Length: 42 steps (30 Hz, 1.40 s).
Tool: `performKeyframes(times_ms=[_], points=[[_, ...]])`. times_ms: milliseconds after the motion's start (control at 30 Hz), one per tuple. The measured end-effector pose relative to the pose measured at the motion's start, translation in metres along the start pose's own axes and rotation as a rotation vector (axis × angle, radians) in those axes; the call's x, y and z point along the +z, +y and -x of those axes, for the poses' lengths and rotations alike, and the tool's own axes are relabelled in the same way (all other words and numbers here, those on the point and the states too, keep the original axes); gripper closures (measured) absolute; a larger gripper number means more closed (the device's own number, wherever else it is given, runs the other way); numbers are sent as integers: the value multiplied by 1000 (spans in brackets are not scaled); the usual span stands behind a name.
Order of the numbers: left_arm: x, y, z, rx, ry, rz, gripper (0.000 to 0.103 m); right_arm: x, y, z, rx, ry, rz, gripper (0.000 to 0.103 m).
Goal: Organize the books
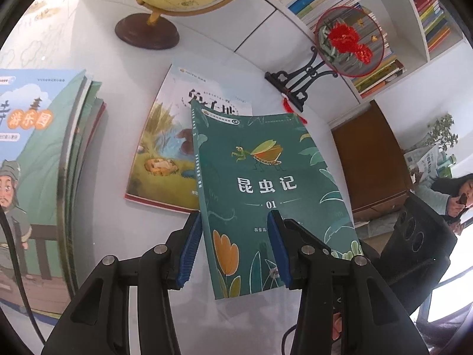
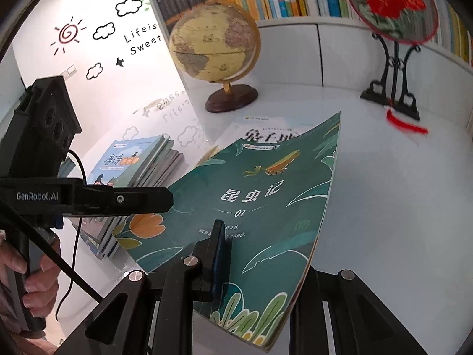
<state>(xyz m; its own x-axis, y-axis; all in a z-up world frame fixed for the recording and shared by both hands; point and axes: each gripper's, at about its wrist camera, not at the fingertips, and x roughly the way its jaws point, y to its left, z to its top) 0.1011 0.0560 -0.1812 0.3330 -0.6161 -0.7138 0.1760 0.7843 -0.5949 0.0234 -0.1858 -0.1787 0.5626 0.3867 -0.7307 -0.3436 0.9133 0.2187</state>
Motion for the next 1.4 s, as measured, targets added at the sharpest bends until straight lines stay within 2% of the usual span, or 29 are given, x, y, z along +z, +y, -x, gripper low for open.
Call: performKeyframes(times_ms=[367,667,1133,1400], points=[[4,6,38,-10,-59,-22,62,17,32,13,-8,-49,16,82],[7,38,89,4,-157,22,62,36,79,7,37,-72,36,82],[-3,115,170,130,-274,115,62,58,183,-42,168,-48,141,82],[-7,151,178,167,-285,170,62,56,214,-75,233,1,118,82]])
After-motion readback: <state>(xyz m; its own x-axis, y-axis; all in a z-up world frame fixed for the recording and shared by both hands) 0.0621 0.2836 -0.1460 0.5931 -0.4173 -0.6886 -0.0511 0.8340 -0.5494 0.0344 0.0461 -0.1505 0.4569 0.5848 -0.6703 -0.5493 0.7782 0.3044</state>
